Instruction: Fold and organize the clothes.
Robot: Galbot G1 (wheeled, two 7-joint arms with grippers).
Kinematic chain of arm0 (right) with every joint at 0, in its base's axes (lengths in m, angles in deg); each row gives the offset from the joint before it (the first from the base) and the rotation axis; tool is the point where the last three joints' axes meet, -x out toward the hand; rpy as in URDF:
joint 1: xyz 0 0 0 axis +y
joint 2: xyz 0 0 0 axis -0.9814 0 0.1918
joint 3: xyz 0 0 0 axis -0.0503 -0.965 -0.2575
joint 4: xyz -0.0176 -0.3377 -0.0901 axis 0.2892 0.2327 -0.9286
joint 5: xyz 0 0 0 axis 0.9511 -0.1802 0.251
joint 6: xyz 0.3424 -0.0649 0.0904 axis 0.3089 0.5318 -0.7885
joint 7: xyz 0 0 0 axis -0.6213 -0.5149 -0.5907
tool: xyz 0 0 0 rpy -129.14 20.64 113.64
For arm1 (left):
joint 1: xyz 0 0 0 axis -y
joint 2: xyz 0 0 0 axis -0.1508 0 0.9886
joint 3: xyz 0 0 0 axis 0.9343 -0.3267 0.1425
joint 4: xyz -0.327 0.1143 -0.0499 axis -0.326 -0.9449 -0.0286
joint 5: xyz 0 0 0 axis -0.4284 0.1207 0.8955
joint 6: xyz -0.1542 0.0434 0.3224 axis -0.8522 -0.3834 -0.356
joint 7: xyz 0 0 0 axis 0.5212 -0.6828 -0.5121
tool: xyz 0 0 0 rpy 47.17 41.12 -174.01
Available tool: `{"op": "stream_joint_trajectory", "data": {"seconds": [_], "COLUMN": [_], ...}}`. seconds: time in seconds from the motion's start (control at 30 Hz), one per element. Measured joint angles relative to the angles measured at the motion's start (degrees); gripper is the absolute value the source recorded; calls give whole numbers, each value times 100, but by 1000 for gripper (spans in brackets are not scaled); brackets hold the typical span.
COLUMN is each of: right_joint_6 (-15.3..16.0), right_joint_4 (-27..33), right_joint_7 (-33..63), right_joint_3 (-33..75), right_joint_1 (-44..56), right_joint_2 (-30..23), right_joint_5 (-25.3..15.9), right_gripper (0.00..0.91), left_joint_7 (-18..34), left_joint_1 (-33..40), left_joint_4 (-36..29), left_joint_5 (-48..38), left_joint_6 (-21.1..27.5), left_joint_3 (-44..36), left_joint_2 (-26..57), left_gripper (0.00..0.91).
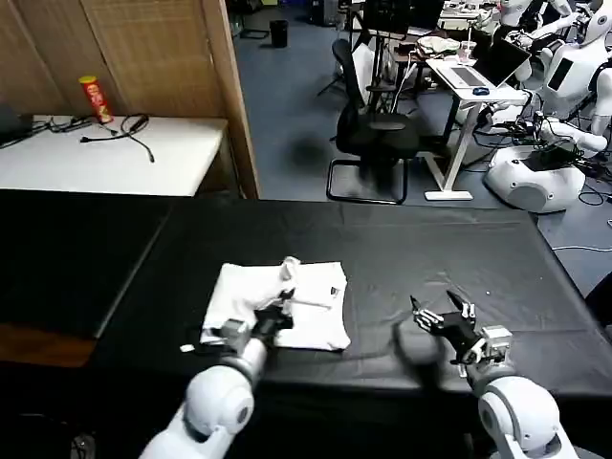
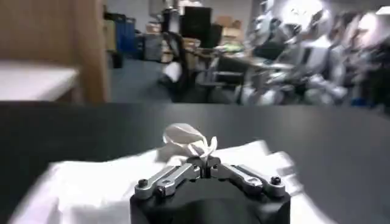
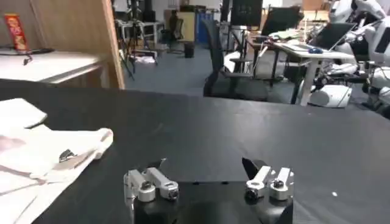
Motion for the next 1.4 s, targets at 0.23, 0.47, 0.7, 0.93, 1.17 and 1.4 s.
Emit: {"op": "stream_joint_trajectory", "data": {"seconds": [0.23, 0.47, 0.7, 0.93, 1.17, 1.4], "right_joint_6": [2, -4, 28, 77, 82, 381], "right_joint_4": [-6, -22, -125, 38, 630, 983], "right_joint_7": [-5, -51, -92, -120, -119, 142], "right_joint_3": [-39, -146, -438, -1174, -2200, -2334], "right_joint_1": [-12, -35, -171, -617, -1407, -1555], "right_joint_2": [-7, 36, 133, 79, -177, -468], "right_joint_5": [-10, -10, 242, 234, -461, -1589], "right_gripper": [878, 878, 878, 878, 878, 878], "left_joint_7": [-24, -57, -208, -266, -329, -534], "left_joint_1": [55, 118, -27, -428, -900, -1037], "left_joint_4": [249, 569, 761, -15, -345, -165], "left_joint_5": [106, 199, 440, 98, 96, 14], "left_joint_6": [-29, -285, -424, -502, -741, -870], "left_joint_3": [-261, -222, -38, 353, 1252, 1944], "left_joint_2": [-513, -905, -1103, -781, -167, -11], "left_gripper": [0, 878, 878, 878, 878, 878]}}
